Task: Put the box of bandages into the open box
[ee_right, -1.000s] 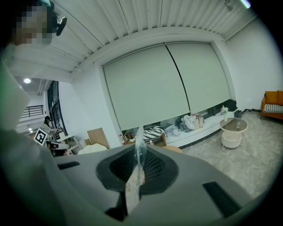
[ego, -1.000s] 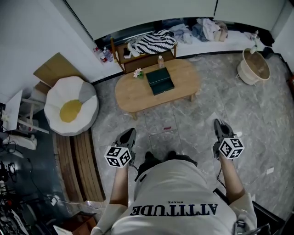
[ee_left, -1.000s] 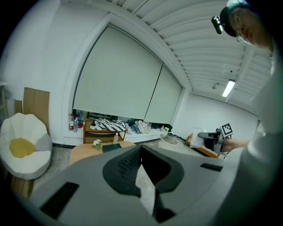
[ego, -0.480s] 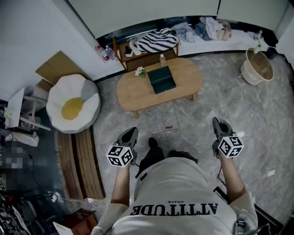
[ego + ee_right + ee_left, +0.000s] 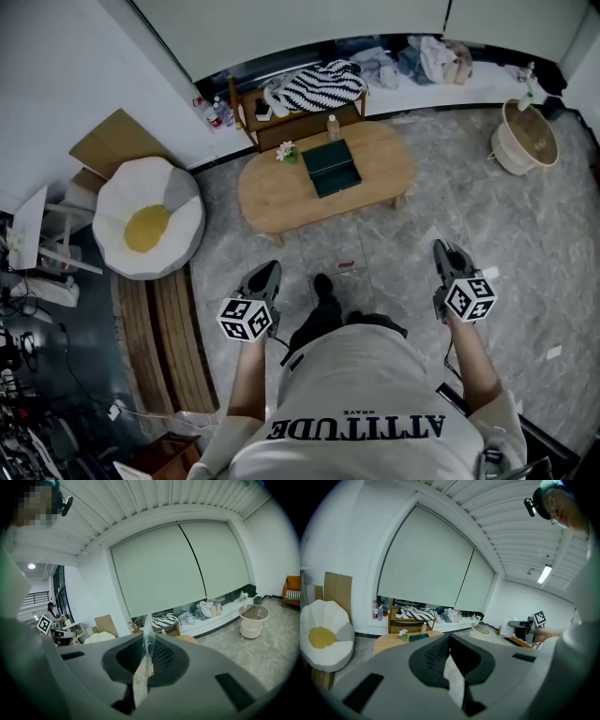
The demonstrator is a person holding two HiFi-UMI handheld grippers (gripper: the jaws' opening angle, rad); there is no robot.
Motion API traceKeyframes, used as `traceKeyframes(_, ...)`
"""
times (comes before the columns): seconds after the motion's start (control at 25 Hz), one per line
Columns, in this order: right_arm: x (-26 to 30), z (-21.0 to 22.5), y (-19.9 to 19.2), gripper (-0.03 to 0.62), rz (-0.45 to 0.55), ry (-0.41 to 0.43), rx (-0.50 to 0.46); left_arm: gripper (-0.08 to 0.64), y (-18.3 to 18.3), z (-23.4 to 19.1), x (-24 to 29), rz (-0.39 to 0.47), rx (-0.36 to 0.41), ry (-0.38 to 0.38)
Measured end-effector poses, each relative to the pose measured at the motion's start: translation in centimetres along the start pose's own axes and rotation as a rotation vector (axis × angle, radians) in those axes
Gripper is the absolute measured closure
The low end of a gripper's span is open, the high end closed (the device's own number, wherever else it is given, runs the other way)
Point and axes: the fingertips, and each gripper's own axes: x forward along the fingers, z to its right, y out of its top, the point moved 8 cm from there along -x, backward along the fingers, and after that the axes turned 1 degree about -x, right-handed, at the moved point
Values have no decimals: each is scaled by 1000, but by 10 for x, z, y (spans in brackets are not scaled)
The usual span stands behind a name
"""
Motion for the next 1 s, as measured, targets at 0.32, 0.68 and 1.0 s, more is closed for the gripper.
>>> traceKeyframes(0.32,49,-8,18,565,-17,-27,-23,538,20,-49,33,2,-18,-19)
traceKeyframes(0.68,129,-33,44,565,-52,-14,-46,538,57,-115,70,-3,-26,-36)
traceKeyframes(1.0,188,-60,63,565,-46,-11,-64,538,92,-174,95,-11,6,-57)
